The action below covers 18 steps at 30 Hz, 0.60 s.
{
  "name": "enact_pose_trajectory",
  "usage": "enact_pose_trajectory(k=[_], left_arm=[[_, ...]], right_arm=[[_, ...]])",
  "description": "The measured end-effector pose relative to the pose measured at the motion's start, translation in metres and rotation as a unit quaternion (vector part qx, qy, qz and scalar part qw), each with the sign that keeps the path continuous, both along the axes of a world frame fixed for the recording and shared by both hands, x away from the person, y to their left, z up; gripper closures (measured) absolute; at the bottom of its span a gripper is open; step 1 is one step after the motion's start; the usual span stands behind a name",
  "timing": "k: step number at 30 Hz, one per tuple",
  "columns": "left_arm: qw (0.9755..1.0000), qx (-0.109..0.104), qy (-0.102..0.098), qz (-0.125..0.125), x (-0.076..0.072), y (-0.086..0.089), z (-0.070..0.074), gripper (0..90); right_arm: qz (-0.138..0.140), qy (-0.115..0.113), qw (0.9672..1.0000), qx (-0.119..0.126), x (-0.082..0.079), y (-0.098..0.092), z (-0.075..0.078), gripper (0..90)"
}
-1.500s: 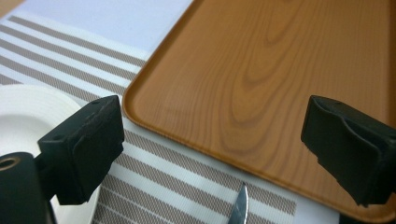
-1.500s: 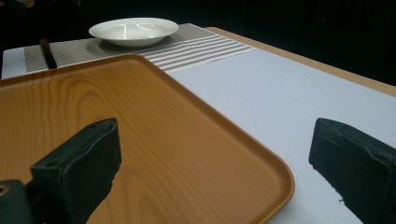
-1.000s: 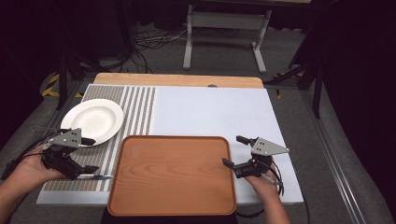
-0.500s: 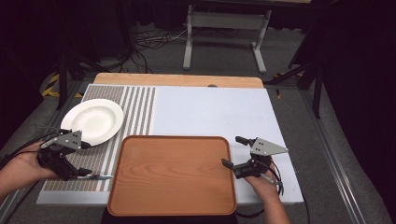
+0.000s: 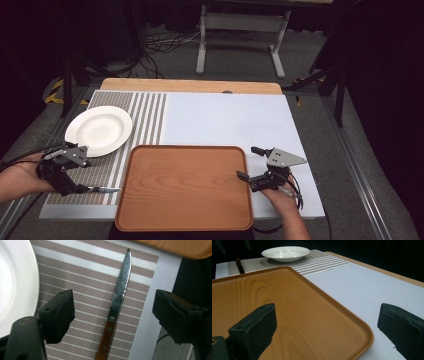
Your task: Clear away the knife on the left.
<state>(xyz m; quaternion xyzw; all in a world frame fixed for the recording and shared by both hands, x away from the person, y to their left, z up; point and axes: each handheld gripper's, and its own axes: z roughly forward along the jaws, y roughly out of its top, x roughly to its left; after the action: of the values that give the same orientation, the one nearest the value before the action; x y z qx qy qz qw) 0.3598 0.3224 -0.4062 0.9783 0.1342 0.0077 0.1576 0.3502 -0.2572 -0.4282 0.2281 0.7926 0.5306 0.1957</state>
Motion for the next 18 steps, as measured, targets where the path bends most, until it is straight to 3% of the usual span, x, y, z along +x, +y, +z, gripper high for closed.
enact_pose_trajectory(k=[11,18], left_arm=[[0.9988,0.041,0.006,-0.028,0.000,0.000,-0.009,25.8],[0.9938,0.092,0.007,-0.062,0.000,-0.001,-0.017,32.6]], right_arm=[[0.002,0.001,1.0000,-0.002,0.000,0.000,-0.001,2.9],[0.003,0.001,1.0000,-0.002,0.000,0.000,-0.001,2.9]])
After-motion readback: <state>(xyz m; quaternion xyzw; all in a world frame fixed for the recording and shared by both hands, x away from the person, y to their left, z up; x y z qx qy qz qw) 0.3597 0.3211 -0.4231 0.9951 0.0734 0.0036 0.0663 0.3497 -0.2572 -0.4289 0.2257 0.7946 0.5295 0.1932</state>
